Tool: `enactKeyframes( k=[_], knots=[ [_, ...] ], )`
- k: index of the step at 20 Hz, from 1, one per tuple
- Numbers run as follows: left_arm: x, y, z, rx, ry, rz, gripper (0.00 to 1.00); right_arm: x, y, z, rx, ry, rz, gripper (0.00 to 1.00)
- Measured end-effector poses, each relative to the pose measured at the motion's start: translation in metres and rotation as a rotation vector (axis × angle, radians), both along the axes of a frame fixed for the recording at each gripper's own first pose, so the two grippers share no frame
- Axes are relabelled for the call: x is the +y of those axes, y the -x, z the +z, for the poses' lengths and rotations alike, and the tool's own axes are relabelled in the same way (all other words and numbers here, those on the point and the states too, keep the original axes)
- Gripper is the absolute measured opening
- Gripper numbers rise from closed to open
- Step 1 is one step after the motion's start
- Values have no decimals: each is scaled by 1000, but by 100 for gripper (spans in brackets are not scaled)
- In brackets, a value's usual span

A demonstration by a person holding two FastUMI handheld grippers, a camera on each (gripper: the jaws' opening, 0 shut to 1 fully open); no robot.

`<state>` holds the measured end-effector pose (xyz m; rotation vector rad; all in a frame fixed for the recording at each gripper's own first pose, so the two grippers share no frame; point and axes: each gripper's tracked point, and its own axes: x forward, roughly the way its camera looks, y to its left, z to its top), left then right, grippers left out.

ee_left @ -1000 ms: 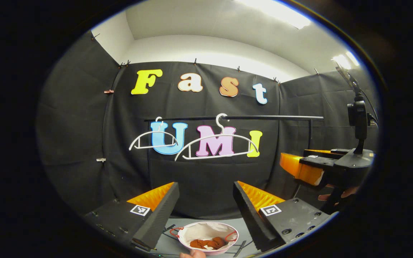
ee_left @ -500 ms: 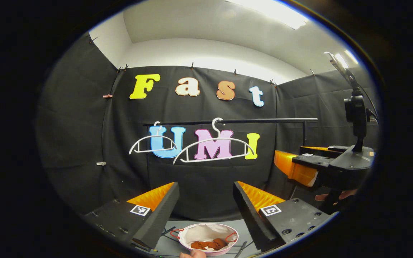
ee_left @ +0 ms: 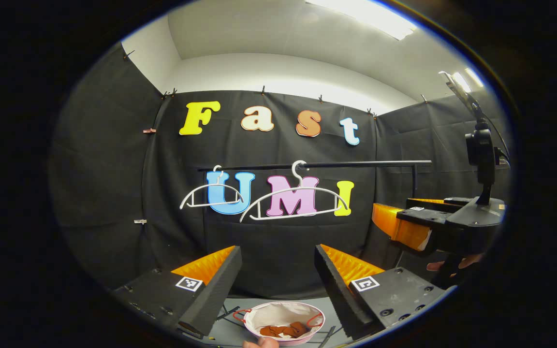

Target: Grasp the clothes on the hanger with both hands and then place them into the laundry hamper below.

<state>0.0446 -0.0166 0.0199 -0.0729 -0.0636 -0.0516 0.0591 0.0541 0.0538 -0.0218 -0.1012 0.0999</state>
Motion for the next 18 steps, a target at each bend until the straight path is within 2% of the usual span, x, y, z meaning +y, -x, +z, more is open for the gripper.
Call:
enactKeyframes(
  k=[14,15,18],
  knots=[
    [3,-2,-1,15,-3,13,96,-1,-1,-1,-1,1,-3,98],
    [3,-1,0,14,-5,13,93,0,0,-2,2,4,1,98],
    [2,-1,0,15,-14,13,95,1,1,-2,1,7,5,98]
  ],
)
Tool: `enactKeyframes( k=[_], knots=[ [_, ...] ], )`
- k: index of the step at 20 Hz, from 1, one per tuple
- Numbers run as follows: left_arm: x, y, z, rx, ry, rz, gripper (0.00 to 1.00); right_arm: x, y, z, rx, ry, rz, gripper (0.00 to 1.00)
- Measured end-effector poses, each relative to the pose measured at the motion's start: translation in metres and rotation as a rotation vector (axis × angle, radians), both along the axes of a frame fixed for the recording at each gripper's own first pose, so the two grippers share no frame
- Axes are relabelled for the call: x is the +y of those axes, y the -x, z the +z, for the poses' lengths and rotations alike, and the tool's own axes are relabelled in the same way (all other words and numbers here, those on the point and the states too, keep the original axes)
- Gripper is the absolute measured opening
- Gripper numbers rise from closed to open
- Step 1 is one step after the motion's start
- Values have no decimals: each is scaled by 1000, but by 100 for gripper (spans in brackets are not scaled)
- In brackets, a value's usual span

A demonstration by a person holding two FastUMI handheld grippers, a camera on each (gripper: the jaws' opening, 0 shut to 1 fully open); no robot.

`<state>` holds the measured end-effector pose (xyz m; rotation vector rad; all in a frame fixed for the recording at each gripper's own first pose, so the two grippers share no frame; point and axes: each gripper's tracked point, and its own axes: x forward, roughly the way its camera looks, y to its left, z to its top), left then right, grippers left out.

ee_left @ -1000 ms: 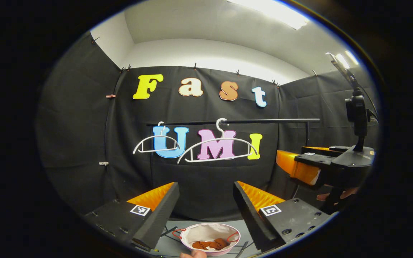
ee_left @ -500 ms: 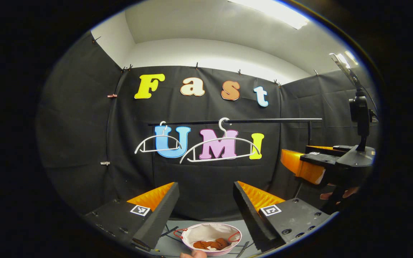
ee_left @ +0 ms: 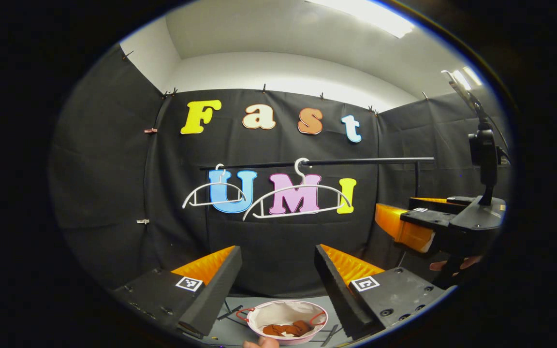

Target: Grasp the clothes on the hanger with both hands and then place them into the laundry hamper below.

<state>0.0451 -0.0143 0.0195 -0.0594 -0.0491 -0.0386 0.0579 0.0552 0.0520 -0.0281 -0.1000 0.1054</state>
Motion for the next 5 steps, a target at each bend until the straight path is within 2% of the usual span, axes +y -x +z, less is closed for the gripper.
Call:
enactKeyframes(
  k=[5],
  knots=[
    [-3,0,1,0,-5,-7,96,-1,0,3,-10,-7,0,98]
  ],
)
